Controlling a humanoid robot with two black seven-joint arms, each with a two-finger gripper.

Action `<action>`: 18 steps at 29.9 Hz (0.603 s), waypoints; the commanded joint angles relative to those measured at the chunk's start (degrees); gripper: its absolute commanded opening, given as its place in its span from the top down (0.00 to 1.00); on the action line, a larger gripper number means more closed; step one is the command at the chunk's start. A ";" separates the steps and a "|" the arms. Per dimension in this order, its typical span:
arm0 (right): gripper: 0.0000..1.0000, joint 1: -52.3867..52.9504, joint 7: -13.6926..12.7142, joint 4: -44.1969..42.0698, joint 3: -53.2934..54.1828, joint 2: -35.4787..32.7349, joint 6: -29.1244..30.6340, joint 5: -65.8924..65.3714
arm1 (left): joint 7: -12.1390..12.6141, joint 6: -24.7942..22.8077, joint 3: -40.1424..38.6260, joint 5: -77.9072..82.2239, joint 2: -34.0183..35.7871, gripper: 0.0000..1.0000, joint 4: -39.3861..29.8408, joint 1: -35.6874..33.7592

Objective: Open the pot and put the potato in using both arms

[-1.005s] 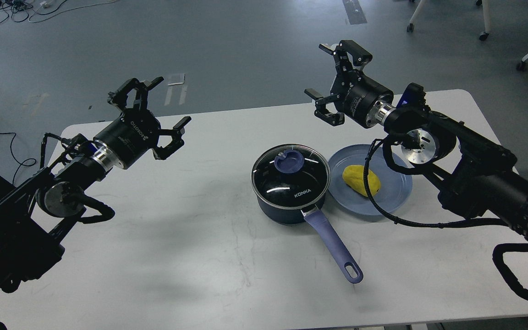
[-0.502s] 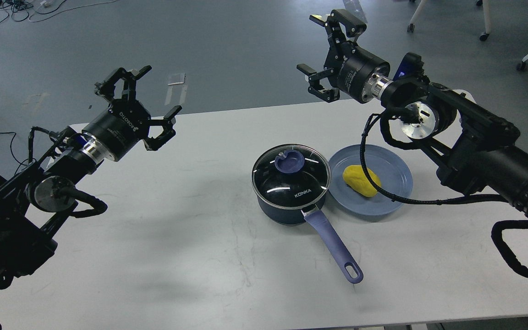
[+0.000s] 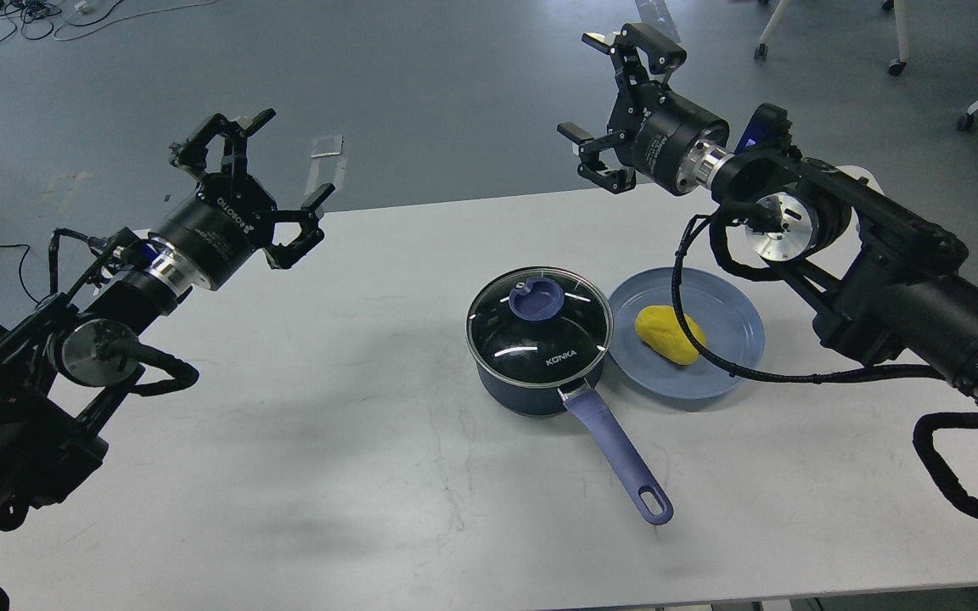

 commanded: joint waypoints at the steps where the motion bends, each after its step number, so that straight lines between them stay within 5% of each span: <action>1: 0.00 0.40 -0.94 0.00 -0.23 0.09 -0.17 -0.08 | 0.08 0.00 0.58 0.36 -0.59 0.02 0.07 0.09; 4: 0.00 0.84 -2.61 -0.09 -0.58 0.01 -0.35 -0.08 | 0.08 0.00 0.67 0.54 -0.60 0.02 0.07 0.00; 18: 0.00 1.11 -2.44 0.00 -0.76 0.36 -0.61 -0.08 | 0.08 0.00 0.23 0.54 -0.51 0.02 -0.02 -0.09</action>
